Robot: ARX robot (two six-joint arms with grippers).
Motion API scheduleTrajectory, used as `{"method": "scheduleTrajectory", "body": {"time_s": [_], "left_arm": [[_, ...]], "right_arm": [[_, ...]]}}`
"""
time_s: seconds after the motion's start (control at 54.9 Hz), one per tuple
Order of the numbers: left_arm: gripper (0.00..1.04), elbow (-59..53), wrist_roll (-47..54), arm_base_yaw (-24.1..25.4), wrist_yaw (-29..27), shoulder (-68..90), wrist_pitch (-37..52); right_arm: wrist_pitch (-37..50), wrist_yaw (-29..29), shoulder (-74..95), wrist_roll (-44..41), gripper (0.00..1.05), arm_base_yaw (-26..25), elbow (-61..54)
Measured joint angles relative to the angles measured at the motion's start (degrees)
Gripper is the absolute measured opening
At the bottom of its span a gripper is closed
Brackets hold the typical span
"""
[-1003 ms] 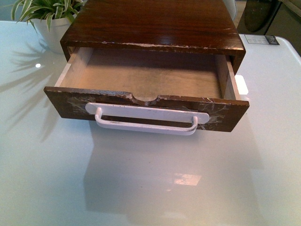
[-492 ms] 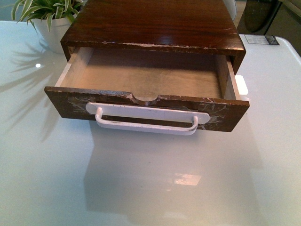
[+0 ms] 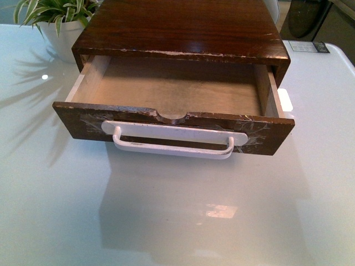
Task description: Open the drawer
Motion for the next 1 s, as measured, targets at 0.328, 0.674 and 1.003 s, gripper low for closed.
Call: {"method": "scheduleTrajectory", "body": {"time_s": [0.328, 0.674, 1.003], "left_arm": [[0.06, 0.00, 0.00, 0.00, -0.02, 0.00, -0.07], [0.85, 0.00, -0.02, 0.00, 0.00, 0.00, -0.07], [0.96, 0.00, 0.02, 0.00, 0.00, 0.00, -0.07]], "right_arm": [[0.00, 0.02, 0.00, -0.02, 0.07, 0.00, 0.00], [0.00, 0.00, 0.00, -0.02, 0.84, 0.00, 0.00], [0.00, 0.00, 0.00, 0.02, 0.96, 0.00, 0.00]]}}
